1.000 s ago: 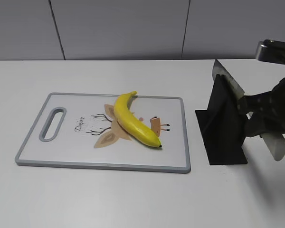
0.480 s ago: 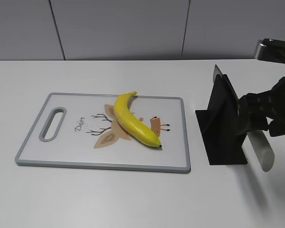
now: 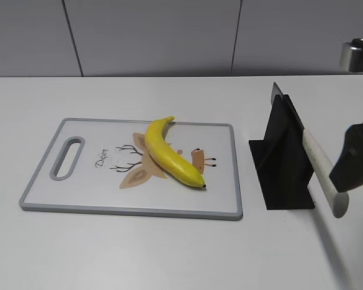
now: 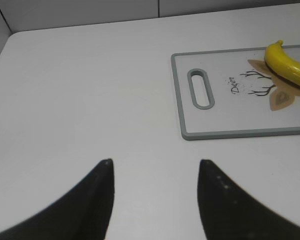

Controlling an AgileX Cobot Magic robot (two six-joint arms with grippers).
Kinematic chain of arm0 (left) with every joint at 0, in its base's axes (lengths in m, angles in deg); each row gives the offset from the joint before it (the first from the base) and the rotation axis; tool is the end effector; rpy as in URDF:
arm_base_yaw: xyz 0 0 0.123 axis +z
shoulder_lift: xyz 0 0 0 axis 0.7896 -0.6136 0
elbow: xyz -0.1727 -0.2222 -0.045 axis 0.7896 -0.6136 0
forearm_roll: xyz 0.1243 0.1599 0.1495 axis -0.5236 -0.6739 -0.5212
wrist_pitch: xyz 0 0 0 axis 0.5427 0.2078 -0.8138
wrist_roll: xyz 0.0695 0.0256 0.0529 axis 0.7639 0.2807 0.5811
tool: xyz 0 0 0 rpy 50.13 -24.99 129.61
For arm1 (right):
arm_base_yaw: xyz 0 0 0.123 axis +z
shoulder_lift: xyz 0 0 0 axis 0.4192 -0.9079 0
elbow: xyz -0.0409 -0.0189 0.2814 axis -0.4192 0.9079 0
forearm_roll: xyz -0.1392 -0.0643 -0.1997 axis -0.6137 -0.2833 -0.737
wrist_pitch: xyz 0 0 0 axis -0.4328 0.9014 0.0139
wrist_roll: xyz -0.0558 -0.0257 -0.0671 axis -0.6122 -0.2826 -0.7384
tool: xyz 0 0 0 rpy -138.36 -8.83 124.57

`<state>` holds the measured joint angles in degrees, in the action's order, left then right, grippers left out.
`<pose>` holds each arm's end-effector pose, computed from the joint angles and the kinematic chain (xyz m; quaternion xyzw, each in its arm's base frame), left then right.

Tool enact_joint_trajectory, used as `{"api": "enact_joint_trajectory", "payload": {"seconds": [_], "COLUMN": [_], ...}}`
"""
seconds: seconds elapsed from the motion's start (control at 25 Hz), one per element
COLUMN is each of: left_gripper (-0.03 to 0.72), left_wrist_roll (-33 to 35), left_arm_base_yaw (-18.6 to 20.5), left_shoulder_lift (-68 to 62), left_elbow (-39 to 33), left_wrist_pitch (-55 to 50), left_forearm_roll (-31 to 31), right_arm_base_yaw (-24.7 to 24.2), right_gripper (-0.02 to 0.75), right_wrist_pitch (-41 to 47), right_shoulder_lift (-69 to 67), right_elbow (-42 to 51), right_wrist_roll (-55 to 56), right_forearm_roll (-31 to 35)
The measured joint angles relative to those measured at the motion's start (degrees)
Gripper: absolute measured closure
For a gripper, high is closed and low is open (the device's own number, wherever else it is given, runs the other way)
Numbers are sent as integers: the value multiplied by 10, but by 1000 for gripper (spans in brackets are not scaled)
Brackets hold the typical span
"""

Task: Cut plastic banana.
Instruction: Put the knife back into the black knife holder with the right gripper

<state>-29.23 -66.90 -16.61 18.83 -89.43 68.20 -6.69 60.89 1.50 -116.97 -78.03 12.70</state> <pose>-0.0047 0.0075 0.2737 0.1203 0.8522 -0.0212 0.5087 0.2045 0.0835 0.2773 -0.1186 0.9798 0.1128 0.1151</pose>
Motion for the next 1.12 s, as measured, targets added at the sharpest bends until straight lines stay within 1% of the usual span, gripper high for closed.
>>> {"api": "enact_joint_trajectory", "payload": {"seconds": [0.08,0.28,0.68,1.12], "left_gripper": [167,167,167,167], "left_wrist_roll": [0,0,0,0], "left_arm_base_yaw": [0,0,0,0], "left_shoulder_lift": [0,0,0,0], "left_elbow": [0,0,0,0], "left_wrist_pitch": [0,0,0,0], "left_forearm_roll": [0,0,0,0], "right_arm_base_yaw": [0,0,0,0], "right_gripper": [161,161,161,161], "right_wrist_pitch": [16,18,18,8], "right_shoulder_lift": [36,150,359,510], "right_elbow": [5,46,146,228], "right_wrist_roll": [-22,-68,-101,-152], "right_forearm_roll": [0,-1,-11,-11]}}
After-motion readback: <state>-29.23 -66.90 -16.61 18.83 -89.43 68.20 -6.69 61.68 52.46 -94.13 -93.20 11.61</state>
